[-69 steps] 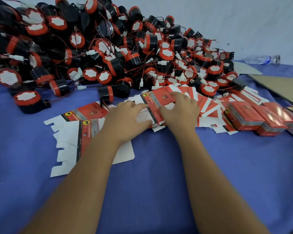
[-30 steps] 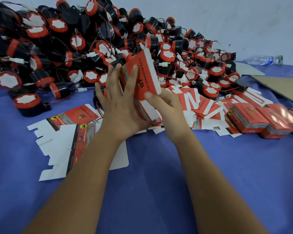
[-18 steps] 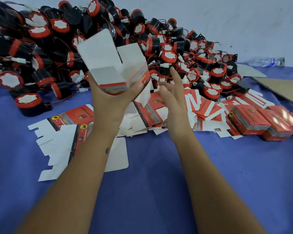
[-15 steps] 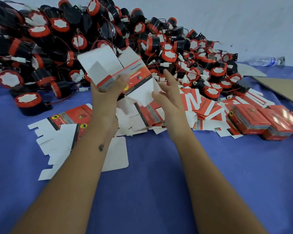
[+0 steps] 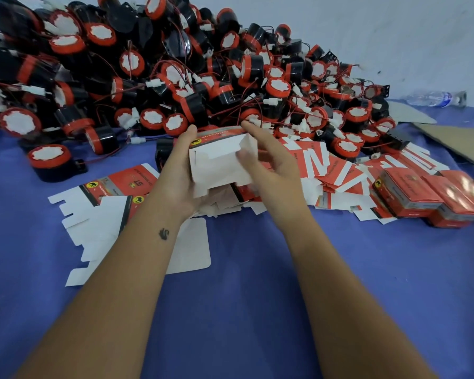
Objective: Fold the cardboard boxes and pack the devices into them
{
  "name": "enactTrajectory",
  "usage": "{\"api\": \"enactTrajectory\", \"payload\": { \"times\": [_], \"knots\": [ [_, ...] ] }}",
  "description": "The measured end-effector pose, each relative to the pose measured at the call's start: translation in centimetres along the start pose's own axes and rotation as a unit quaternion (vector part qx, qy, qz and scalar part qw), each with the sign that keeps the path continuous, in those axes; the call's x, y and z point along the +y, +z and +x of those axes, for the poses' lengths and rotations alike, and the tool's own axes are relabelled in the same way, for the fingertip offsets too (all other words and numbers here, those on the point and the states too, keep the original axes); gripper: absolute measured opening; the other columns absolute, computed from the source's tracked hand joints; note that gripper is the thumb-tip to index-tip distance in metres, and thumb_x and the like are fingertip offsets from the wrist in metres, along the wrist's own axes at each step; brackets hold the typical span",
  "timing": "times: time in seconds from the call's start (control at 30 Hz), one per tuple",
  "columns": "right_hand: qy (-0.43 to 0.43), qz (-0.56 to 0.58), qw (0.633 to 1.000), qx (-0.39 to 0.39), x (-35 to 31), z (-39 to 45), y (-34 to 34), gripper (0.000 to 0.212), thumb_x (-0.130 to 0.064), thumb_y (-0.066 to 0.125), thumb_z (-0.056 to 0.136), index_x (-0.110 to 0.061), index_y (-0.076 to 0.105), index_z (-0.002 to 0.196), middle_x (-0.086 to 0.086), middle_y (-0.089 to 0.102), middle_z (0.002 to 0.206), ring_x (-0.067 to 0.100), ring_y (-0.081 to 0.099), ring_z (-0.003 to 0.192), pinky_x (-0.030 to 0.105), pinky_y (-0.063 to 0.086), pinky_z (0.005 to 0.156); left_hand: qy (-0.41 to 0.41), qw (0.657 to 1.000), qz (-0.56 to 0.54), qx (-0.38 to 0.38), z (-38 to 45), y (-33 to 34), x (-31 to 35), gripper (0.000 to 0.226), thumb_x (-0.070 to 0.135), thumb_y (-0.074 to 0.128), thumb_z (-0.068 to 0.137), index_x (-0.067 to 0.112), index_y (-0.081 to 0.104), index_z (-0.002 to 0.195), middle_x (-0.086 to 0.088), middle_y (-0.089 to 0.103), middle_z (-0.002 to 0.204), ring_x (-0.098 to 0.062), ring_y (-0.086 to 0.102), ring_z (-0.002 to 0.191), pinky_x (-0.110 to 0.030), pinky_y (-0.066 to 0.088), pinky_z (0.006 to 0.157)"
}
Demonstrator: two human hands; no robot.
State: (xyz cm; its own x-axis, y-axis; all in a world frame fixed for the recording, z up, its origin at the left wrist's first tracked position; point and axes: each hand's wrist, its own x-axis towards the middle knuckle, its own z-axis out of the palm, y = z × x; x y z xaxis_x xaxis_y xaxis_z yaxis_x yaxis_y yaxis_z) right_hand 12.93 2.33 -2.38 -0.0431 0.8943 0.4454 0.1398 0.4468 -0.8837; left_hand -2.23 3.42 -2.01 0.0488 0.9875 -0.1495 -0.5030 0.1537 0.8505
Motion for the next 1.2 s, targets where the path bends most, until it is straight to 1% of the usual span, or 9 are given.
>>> {"api": "enactTrajectory", "payload": {
  "times": [0.17, 0.23, 0.33, 0.47, 0.6, 0.7, 0.8, 0.9, 1.2],
  "knots": [
    [0.010, -0.040, 0.987, 0.158, 0.4, 0.5, -1.6, 0.018, -0.021, 0.049, 0.102, -0.024, 0.064, 0.092, 0.015, 0.064, 0.088, 0.032, 0.055, 0.076, 0.037, 0.045, 0.065, 0.060, 0.975, 0.212, 0.036, 0.4, 0.4, -0.1, 0.051, 0.053, 0.035, 0.101, 0.026, 0.053, 0.140, -0.005, 0.066, 0.128, -0.025, 0.070, 0.097, -0.035, 0.058, 0.073],
    [0.012, -0.050, 0.981, 0.189, 0.8, 0.8, -2.2, 0.019, -0.020, 0.047, 0.101, -0.028, 0.064, 0.102, 0.012, 0.059, 0.077, 0.022, 0.046, 0.065, 0.034, 0.040, 0.060, 0.216, 0.881, 0.416, 0.068, 0.3, 0.0, -0.6, 0.069, 0.040, 0.050, 0.095, 0.033, 0.021, 0.157, 0.001, 0.032, 0.158, -0.014, 0.043, 0.131, -0.027, 0.037, 0.102],
    [0.008, -0.069, 0.983, 0.171, 1.1, 0.8, -2.6, 0.025, -0.020, 0.048, 0.100, -0.031, 0.065, 0.115, -0.002, 0.050, 0.063, 0.010, 0.041, 0.060, 0.031, 0.038, 0.058, 0.417, 0.736, 0.533, 0.020, -0.1, -0.1, -1.2, 0.102, 0.041, 0.067, 0.081, 0.034, 0.000, 0.157, -0.005, -0.002, 0.167, -0.008, -0.004, 0.151, -0.014, 0.004, 0.116],
    [0.002, -0.125, 0.985, 0.118, 0.9, 0.4, -1.6, 0.028, -0.021, 0.048, 0.099, -0.032, 0.067, 0.118, -0.017, 0.065, 0.093, -0.001, 0.056, 0.081, 0.021, 0.044, 0.073, 0.477, 0.684, 0.551, -0.003, 0.2, 0.3, -1.6, 0.097, 0.056, 0.070, 0.074, 0.028, 0.021, 0.154, -0.010, 0.020, 0.163, -0.033, 0.009, 0.153, -0.052, 0.014, 0.123],
    [0.038, -0.034, 0.988, 0.143, 0.2, 0.4, -1.3, 0.027, -0.013, 0.048, 0.099, -0.019, 0.069, 0.115, -0.004, 0.068, 0.106, 0.014, 0.058, 0.093, 0.031, 0.045, 0.073, 0.450, 0.731, 0.511, -0.051, 0.2, 0.1, -2.3, 0.079, 0.042, 0.076, 0.078, 0.030, 0.036, 0.146, 0.024, 0.035, 0.139, -0.011, 0.032, 0.139, -0.049, 0.032, 0.116],
    [0.031, 0.053, 0.992, 0.114, -0.4, 0.3, -1.5, 0.031, -0.022, 0.049, 0.095, -0.008, 0.067, 0.115, 0.004, 0.065, 0.107, 0.017, 0.058, 0.100, 0.033, 0.047, 0.082, 0.402, 0.796, 0.446, -0.076, -0.3, 0.6, -2.2, 0.064, 0.051, 0.067, 0.083, 0.045, 0.034, 0.138, 0.041, 0.038, 0.130, 0.005, 0.038, 0.130, -0.029, 0.037, 0.112],
    [0.012, 0.083, 0.995, 0.061, -0.8, 0.3, -1.4, 0.034, -0.033, 0.048, 0.090, -0.009, 0.060, 0.110, 0.015, 0.061, 0.110, 0.020, 0.058, 0.104, 0.033, 0.049, 0.090, 0.347, 0.874, 0.322, -0.114, -0.8, 1.2, -2.0, 0.051, 0.034, 0.067, 0.091, 0.044, 0.038, 0.132, 0.029, 0.051, 0.128, 0.008, 0.050, 0.121, -0.011, 0.044, 0.094],
    [0.030, 0.122, 0.992, 0.015, -0.7, 0.2, -1.1, 0.027, -0.036, 0.051, 0.091, -0.019, 0.053, 0.111, -0.013, 0.066, 0.100, 0.002, 0.064, 0.093, 0.018, 0.051, 0.079, 0.297, 0.917, 0.239, -0.120, -1.0, 1.3, -1.9, 0.041, 0.023, 0.061, 0.092, 0.042, 0.046, 0.126, 0.016, 0.060, 0.123, 0.003, 0.060, 0.110, -0.015, 0.051, 0.084],
    [0.106, 0.100, 0.988, 0.043, 0.4, 0.5, -0.2, 0.017, -0.020, 0.055, 0.097, -0.027, 0.055, 0.113, -0.002, 0.067, 0.108, 0.011, 0.065, 0.095, 0.027, 0.057, 0.076, 0.228, 0.952, 0.180, -0.097, -0.7, 1.6, -2.2, 0.035, 0.009, 0.050, 0.100, 0.040, 0.057, 0.114, 0.025, 0.071, 0.095, 0.002, 0.069, 0.086, -0.015, 0.054, 0.067]
  ]
}}
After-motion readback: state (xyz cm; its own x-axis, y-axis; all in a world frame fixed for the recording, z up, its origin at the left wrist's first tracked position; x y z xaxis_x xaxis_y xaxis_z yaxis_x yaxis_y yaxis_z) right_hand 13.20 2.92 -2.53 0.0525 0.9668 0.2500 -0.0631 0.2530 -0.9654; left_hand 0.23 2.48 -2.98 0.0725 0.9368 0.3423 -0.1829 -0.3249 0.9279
